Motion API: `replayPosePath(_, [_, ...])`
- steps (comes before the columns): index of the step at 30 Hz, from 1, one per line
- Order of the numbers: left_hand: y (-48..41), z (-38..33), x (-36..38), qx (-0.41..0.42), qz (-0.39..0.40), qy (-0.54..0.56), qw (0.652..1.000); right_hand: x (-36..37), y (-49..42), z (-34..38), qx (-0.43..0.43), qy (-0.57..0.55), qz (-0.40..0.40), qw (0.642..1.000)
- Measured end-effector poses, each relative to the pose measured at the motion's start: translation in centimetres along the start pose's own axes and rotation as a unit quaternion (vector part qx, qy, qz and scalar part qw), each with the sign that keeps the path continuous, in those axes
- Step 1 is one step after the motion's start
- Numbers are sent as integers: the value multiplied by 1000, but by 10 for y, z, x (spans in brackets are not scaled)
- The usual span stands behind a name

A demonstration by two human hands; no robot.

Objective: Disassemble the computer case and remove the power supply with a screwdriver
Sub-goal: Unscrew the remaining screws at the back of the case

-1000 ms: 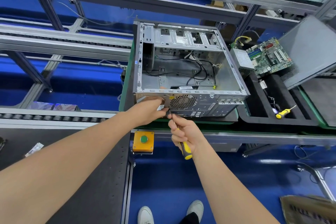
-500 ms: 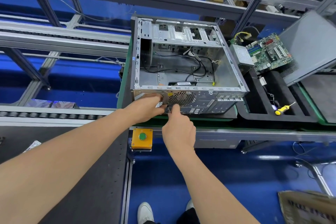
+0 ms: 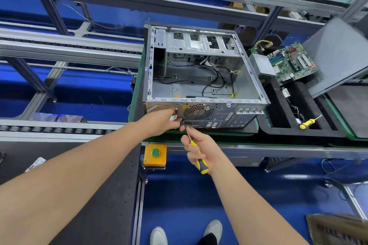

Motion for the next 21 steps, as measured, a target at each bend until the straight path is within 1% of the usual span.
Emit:
replayPosePath(2, [1, -1, 0, 5, 0, -5, 1000, 4, -4, -7, -10, -72, 28, 997])
replayPosePath(3, [0, -1, -1, 8, -3, -5, 1000, 5, -5, -7, -25, -68, 23, 997])
replayPosePath(4, [0, -1, -2, 12, -9, -4, 1000, 5, -5, -4, -41, -34, 4, 999])
replayPosePath(5, [1, -1, -2, 16, -15, -4, 1000, 3, -5, 0, -57, 27, -26, 998])
replayPosePath(6, [1, -2, -3, 20, -19, -5, 1000, 2, -4, 6, -75, 108, -66, 989])
replayPosePath(7, [1, -2, -3, 23, -21, -4, 1000, 1, -3, 14, -95, 204, -114, 968])
replayPosePath(8, [1, -1, -3, 23, -20, -1, 1000, 1, 1, 22, -121, 319, -169, 925])
replayPosePath(9, [0, -1, -3, 22, -18, 3, 1000, 4, 7, 30, -151, 447, -222, 853])
replayPosePath(10, [0, -2, -2, 21, -15, 5, 1000, 12, 13, 37, -180, 568, -265, 758])
replayPosePath(11, [0, -3, -2, 21, -11, 4, 1000, 21, 18, 38, -194, 666, -292, 659])
replayPosePath(12, [0, -3, -2, 20, -6, 2, 1000, 27, 20, 34, -196, 733, -315, 570])
replayPosePath(13, [0, -3, -2, 18, -2, 2, 1000, 31, 22, 30, -201, 766, -337, 509])
replayPosePath(14, [0, -4, -2, 16, 1, 1, 1000, 31, 24, 28, -213, 775, -352, 480])
replayPosePath(15, [1, -4, -2, 15, 3, 0, 1000, 30, 26, 28, -231, 769, -362, 474])
replayPosePath(16, [1, -5, -2, 16, 5, -1, 1000, 29, 29, 32, -247, 748, -365, 496])
replayPosePath(18, [1, -5, -2, 19, 6, -2, 1000, 20, 25, 38, -251, 682, -340, 597])
replayPosePath(19, [1, -5, -2, 20, 4, 0, 1000, 17, 19, 40, -232, 643, -316, 658])
replayPosePath(20, [2, -6, -2, 19, 3, 0, 1000, 11, 13, 40, -202, 583, -295, 730])
replayPosePath(21, [2, -5, -2, 18, 4, -1, 1000, 5, 9, 39, -165, 499, -273, 806])
Point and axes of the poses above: each hand's wrist, its own y-axis away from the middle knuckle, its own x-axis out of the palm, z = x × y, the point moved 8 cm from there along -y, towards the middle knuckle, and after that the axes turned 5 degrees about -y, right-handed, at the moved point
